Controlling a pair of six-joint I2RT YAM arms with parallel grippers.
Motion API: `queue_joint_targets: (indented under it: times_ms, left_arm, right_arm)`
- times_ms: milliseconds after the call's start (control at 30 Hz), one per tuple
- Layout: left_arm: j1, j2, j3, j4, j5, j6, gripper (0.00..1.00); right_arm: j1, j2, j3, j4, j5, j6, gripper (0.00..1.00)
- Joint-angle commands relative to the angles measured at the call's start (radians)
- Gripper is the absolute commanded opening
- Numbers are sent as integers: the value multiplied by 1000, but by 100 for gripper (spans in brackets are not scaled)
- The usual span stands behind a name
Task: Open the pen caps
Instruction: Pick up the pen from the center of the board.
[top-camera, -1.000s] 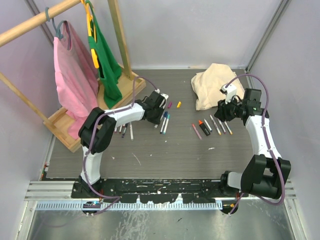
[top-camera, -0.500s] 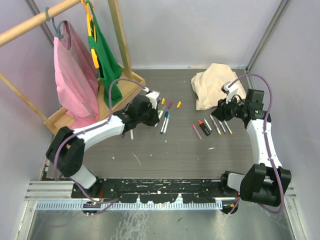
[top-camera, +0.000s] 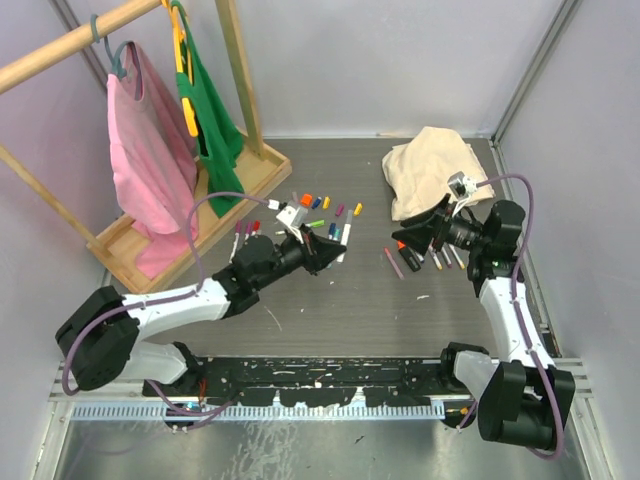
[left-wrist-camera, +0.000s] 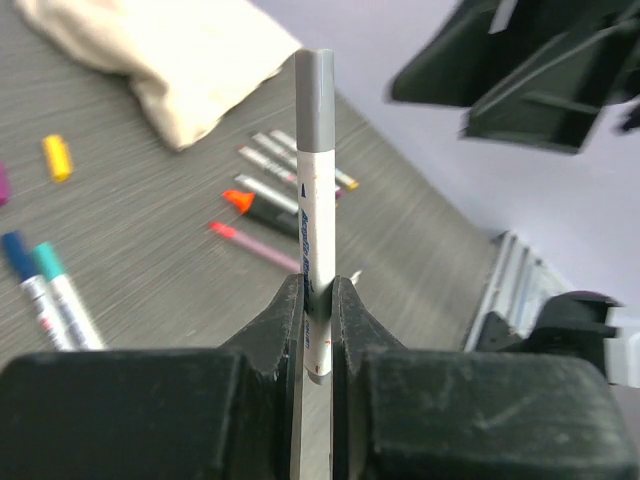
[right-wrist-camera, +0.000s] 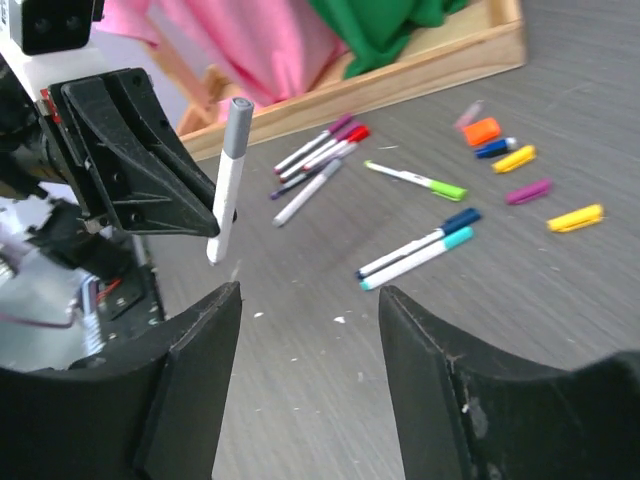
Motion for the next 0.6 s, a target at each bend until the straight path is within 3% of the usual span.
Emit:
queue_joint_targets:
  times_ms: [0,133,233,367,567]
  left_arm:
    - [-96,25,-18,394,-113,-12,0]
    - [-159,86,-16,530,-181,10,0]
    - [-196,134,-6,605,-225,20,0]
    - [-227,182,0,677,-272,23,0]
    - [-264,225,29,717,-293,18,0]
  right_arm:
    - [42,-25,-76,551,-113,444,66]
    - [75,-16,-93,658,-92,598,79]
    - [96,-14,-99,682,-54,711,84]
    - [126,-17,-138,824,-51,776,84]
    - [158,-6,-167,856,-25,763,82]
